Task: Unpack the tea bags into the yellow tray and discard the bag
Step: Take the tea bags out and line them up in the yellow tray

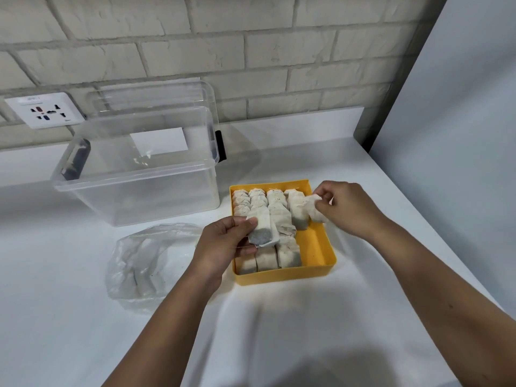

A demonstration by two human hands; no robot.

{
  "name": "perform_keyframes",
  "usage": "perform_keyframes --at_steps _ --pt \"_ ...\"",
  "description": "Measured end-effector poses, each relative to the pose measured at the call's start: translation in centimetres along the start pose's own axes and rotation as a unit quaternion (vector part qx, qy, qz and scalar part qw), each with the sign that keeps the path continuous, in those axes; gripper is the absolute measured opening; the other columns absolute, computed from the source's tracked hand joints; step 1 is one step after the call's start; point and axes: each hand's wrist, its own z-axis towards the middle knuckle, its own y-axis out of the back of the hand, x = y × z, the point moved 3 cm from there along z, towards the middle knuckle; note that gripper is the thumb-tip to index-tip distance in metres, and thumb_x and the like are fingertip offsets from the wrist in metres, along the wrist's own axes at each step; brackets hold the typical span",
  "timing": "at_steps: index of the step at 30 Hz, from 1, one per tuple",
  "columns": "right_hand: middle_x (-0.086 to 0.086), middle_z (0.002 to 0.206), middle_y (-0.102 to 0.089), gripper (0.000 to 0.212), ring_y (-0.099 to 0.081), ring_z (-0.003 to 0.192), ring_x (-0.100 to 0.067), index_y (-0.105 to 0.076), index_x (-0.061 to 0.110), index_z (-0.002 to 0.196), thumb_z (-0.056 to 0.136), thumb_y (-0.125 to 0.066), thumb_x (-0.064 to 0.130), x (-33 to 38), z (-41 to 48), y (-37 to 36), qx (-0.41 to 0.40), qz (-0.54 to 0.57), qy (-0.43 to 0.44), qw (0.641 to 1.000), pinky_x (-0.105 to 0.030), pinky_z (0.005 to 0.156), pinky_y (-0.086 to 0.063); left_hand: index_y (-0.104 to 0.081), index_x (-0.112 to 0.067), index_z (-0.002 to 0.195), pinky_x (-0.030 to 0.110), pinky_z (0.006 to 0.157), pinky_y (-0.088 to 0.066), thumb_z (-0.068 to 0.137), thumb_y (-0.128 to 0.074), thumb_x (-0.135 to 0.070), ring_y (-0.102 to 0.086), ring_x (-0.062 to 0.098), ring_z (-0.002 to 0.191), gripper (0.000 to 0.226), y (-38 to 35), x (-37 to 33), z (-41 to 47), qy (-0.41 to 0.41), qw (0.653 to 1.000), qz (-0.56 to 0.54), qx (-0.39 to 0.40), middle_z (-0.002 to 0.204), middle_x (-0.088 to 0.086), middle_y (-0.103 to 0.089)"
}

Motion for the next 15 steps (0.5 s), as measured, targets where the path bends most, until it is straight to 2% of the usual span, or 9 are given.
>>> perform_keyframes --at_steps 2,4,6,9,12,15 --pt "0.002 0.090 -0.066 0.012 -0.059 0.088 -0.019 -0.067 0.019 0.096 0.087 -0.061 0.024 -0.1 -0.1 -1.2 0.030 -0.054 0.002 0.998 -0.032 0.071 -0.049 -0.072 -0.005 0.092 0.024 0.065 -0.062 0.089 -0.071 -0.018 -0.072 0.015 0.072 0.012 0.1 0.1 0.1 0.002 1.000 0.002 -0.002 0.084 0.009 -0.076" --pt "0.001 0.101 -0.060 0.018 -0.050 0.105 -0.022 -0.068 0.019 0.098 0.088 -0.060 0.031 0.0 -0.1 -2.2 0.026 -0.129 0.022 0.991 -0.032 0.080 -0.043 -0.071 -0.005 0.091 0.023 0.064 -0.061 0.089 -0.072 -0.018 -0.072 0.015 0.072 0.013 0.0 0.2 0.2 0.004 1.000 0.008 -0.005 0.084 0.009 -0.075" --pt "0.000 0.122 -0.054 0.025 -0.038 0.121 -0.023 -0.070 0.021 0.102 0.089 -0.057 0.037 0.1 0.0 -2.6 0.012 -0.204 0.034 0.978 -0.035 0.093 -0.034 -0.071 -0.005 0.091 0.023 0.065 -0.061 0.089 -0.072 -0.018 -0.071 0.016 0.073 0.013 0.0 0.4 0.3 0.005 1.000 0.016 -0.008 0.086 0.010 -0.075" --pt "-0.001 0.153 -0.032 0.024 -0.013 0.145 -0.026 -0.072 0.025 0.102 0.089 -0.057 0.038 -0.3 0.4 -3.6 0.036 -0.244 0.035 0.968 -0.041 0.111 -0.017 -0.071 -0.004 0.093 0.024 0.064 -0.061 0.090 -0.071 -0.018 -0.071 0.016 0.073 0.014 0.0 0.6 0.4 0.007 1.000 0.020 -0.007 0.087 0.011 -0.075" --pt "-0.002 0.161 -0.017 0.022 0.002 0.149 -0.028 -0.072 0.028 0.103 0.091 -0.059 0.040 -0.7 1.1 -4.3 0.046 -0.259 0.030 0.964 -0.045 0.117 -0.005 -0.071 -0.003 0.095 0.024 0.065 -0.061 0.089 -0.071 -0.018 -0.071 0.016 0.074 0.016 0.0 0.7 0.4 0.008 1.000 0.019 -0.006 0.088 0.011 -0.075" --pt "-0.003 0.161 -0.019 0.021 0.001 0.150 -0.028 -0.072 0.028 0.101 0.091 -0.060 0.042 -0.9 1.7 -4.4 0.005 -0.247 0.008 0.969 -0.048 0.117 -0.003 -0.070 -0.002 0.096 0.025 0.066 -0.062 0.089 -0.071 -0.018 -0.071 0.017 0.075 0.018 0.1 0.8 0.5 0.009 1.000 0.019 -0.007 0.088 0.012 -0.075"
